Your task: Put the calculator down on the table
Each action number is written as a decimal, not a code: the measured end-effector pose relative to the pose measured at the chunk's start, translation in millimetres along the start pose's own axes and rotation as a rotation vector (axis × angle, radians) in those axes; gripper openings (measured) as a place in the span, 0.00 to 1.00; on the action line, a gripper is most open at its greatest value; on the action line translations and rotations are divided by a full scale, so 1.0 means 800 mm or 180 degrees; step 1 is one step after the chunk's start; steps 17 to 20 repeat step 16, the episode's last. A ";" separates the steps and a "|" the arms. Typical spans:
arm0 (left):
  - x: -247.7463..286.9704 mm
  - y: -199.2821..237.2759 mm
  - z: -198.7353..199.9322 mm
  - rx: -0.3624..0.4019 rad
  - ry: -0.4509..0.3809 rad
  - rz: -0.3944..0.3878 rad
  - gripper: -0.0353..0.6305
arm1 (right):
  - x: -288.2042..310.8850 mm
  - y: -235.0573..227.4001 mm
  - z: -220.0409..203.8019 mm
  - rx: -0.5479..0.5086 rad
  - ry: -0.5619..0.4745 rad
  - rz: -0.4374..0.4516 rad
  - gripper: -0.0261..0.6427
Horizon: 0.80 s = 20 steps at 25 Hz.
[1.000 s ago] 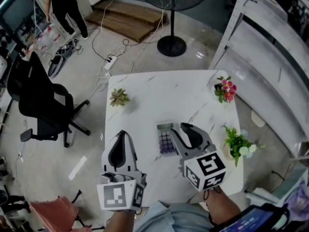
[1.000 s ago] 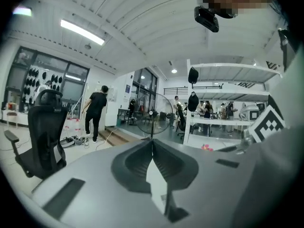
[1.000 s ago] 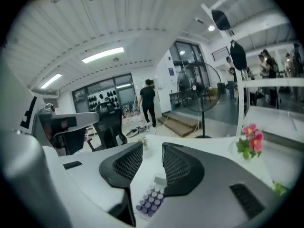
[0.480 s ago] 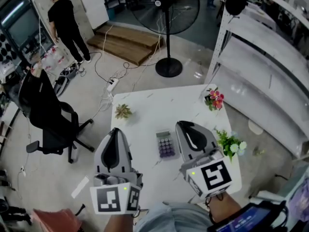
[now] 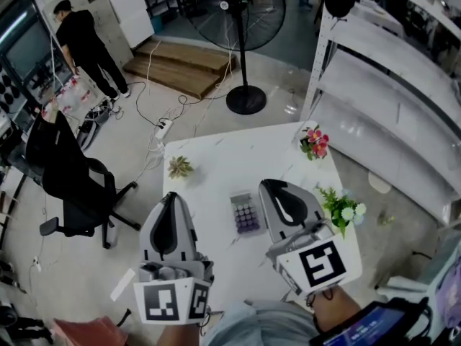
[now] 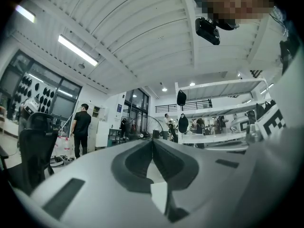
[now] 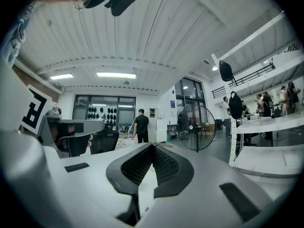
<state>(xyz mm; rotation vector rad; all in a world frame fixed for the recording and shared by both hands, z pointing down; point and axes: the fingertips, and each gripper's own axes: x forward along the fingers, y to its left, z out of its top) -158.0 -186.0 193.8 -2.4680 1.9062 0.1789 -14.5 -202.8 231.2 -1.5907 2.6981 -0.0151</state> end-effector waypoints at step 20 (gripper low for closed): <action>0.005 -0.011 -0.005 0.0008 0.0021 -0.0044 0.06 | -0.001 -0.010 -0.010 0.0010 0.0076 -0.0066 0.06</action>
